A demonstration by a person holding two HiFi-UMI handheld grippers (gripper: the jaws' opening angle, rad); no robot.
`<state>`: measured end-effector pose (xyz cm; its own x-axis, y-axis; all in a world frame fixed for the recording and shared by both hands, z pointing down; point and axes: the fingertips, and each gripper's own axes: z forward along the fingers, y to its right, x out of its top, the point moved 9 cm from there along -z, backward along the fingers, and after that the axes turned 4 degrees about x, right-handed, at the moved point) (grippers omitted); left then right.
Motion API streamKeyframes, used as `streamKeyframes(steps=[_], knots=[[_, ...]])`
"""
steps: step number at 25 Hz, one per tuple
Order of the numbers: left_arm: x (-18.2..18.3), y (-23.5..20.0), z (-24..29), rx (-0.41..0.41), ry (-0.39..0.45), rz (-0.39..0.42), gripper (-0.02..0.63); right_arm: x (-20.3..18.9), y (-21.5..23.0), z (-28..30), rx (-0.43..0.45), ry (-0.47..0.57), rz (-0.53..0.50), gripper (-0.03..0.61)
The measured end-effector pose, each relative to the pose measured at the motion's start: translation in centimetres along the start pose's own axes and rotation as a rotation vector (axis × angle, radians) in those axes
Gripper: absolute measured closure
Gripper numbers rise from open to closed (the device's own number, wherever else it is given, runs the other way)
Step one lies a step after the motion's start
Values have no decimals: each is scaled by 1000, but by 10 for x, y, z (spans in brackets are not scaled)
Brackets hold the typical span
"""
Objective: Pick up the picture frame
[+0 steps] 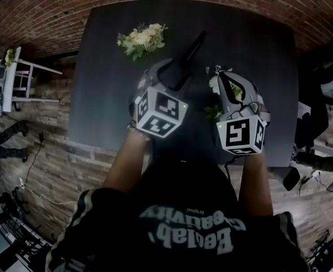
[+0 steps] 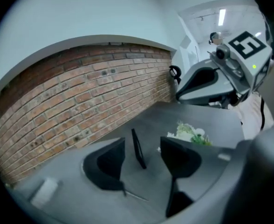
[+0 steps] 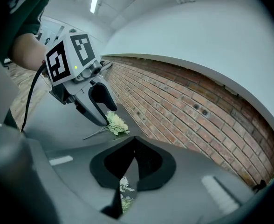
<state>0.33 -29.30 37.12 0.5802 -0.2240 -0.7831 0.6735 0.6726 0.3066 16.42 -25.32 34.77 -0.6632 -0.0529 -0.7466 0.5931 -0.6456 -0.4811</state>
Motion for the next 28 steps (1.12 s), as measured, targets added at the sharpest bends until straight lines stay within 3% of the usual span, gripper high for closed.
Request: streamKeyframes(steps=[5,28], knots=[[-7,3,15,1,-24,-21,353,-12,-5,10,39,-3,7,572],[-36,-13,88,-21,-119,-74,371,-40,-12,74,107,10,10,572]])
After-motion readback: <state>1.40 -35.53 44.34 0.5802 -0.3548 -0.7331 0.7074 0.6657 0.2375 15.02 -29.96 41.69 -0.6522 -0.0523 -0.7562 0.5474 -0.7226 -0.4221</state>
